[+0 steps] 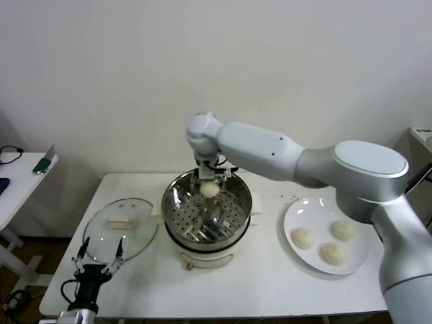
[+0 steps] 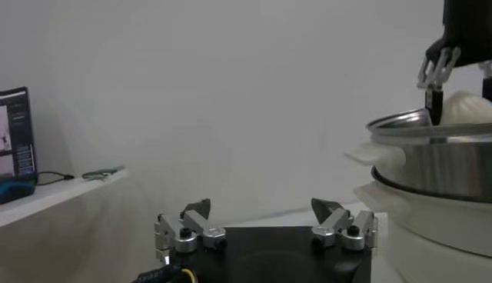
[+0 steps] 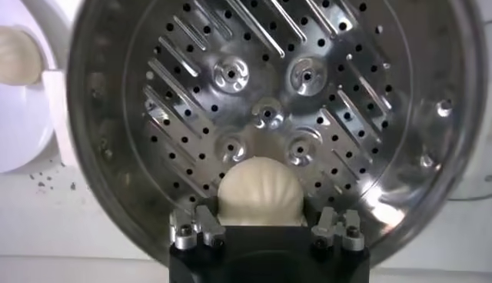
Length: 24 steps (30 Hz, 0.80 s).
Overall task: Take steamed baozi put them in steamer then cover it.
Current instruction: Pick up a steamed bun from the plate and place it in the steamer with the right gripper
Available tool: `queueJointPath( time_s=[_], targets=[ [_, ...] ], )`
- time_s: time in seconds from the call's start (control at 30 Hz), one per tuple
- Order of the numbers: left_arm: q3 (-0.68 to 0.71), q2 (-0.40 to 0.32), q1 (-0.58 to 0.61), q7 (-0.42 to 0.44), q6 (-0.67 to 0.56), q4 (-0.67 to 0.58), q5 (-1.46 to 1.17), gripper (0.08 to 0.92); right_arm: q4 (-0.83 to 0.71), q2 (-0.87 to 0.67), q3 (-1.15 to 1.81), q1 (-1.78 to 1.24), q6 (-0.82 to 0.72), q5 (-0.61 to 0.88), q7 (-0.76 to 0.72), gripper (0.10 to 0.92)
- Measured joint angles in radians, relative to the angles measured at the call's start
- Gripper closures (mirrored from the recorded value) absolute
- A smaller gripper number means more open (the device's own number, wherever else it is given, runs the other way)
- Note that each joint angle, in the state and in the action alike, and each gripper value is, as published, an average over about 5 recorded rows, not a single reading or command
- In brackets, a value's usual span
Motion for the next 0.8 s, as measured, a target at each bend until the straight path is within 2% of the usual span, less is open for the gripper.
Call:
queueJointPath(
  time_s=[0.2, 0.43, 0.6, 0.8],
  targets=[
    [0.001, 0.001, 0.004, 0.000, -0.002, 0.000, -0.001, 0.177, -0.010, 0.011, 0.016, -0.026, 0.001, -0.036, 0.007, 0.218],
    [-0.002, 0.002, 0.013, -0.001, -0.003, -0.005, -0.003, 0.177, 0.009, -0.005, 0.019, -0.017, -0.008, -0.022, -0.013, 0.203],
    [-0.001, 0.004, 0.017, -0.002, -0.001, -0.007, -0.008, 0.177, 0.040, -0.039, 0.003, 0.037, -0.030, 0.058, -0.034, 0.202],
    [-0.001, 0.010, 0.021, -0.003, -0.001, -0.005, -0.012, 0.177, 0.098, -0.127, -0.059, 0.158, -0.090, 0.235, -0.002, 0.203]
  ],
)
